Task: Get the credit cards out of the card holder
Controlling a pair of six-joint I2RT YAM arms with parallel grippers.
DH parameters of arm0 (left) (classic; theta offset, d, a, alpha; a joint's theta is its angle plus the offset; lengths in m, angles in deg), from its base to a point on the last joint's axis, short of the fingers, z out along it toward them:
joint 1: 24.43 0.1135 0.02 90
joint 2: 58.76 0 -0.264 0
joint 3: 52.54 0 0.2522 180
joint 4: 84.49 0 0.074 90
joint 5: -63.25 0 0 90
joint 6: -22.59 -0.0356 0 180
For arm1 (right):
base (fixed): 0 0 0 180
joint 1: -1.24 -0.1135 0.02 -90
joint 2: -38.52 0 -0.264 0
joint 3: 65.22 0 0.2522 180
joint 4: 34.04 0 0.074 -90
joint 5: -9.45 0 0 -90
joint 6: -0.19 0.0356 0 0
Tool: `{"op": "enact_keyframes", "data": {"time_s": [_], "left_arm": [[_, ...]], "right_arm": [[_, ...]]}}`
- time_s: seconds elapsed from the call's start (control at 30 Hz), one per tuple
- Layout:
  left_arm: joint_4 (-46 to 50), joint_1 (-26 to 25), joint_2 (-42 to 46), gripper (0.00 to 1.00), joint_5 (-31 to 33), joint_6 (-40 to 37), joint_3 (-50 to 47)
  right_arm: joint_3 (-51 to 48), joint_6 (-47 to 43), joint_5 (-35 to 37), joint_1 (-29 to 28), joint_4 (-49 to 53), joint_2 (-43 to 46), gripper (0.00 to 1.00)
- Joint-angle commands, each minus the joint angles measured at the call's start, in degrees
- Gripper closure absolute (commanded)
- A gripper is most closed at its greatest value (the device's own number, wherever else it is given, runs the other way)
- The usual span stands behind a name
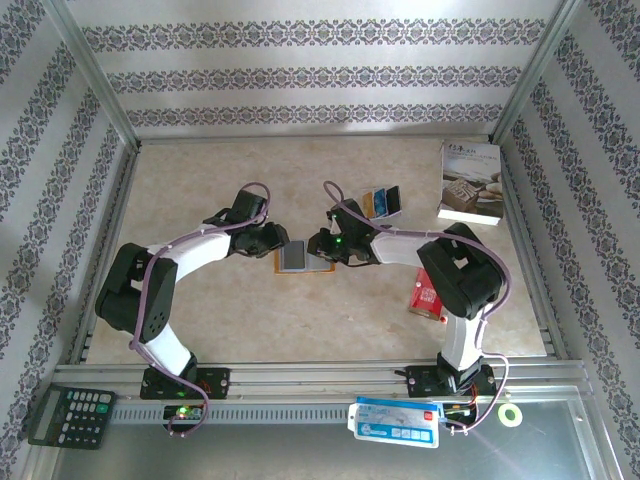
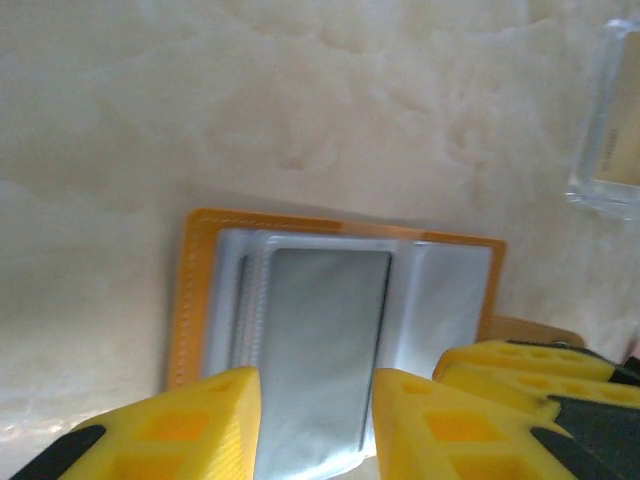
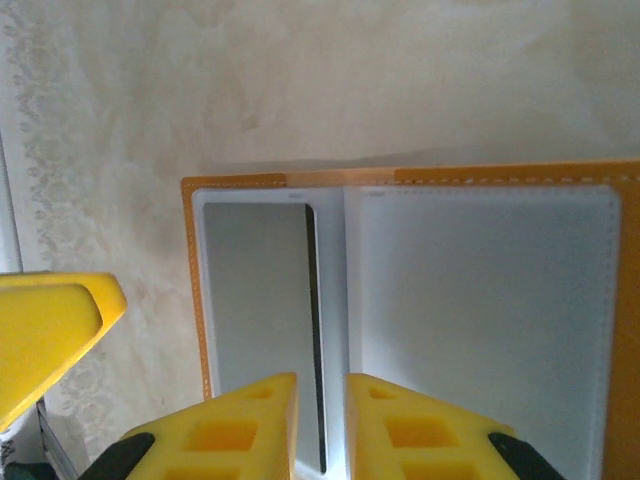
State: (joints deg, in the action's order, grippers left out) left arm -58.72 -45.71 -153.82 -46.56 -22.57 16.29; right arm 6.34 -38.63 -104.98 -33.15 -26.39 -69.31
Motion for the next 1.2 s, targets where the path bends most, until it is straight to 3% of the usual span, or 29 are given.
{"op": "enact_keyframes", "data": {"time_s": [0.0,0.23,0.73,1.17], "left_arm": [[2.85,-0.37,-1.31,0.68,2.31,-1.72,0.12],[4.51,-1.45,-5.10,0.80,1.15,-3.25,3.73],[5.92,-1.53,-8.02,0.94,2.28,-5.41,2.18],[6.37,-1.51,-8.72,0.98,2.90,-7.67,0.87]], "right_arm": [[2.50,0.67,-2.27,-0.13,-2.02,-1.33,0.80],[3.46,0.20,-2.67,0.76,-2.10,-3.65,0.80],[1.36,1.67,-3.51,1.59,-6.72,-5.67,0.86],[0.94,1.85,-4.55,2.32,-7.87,-7.48,0.86]]}}
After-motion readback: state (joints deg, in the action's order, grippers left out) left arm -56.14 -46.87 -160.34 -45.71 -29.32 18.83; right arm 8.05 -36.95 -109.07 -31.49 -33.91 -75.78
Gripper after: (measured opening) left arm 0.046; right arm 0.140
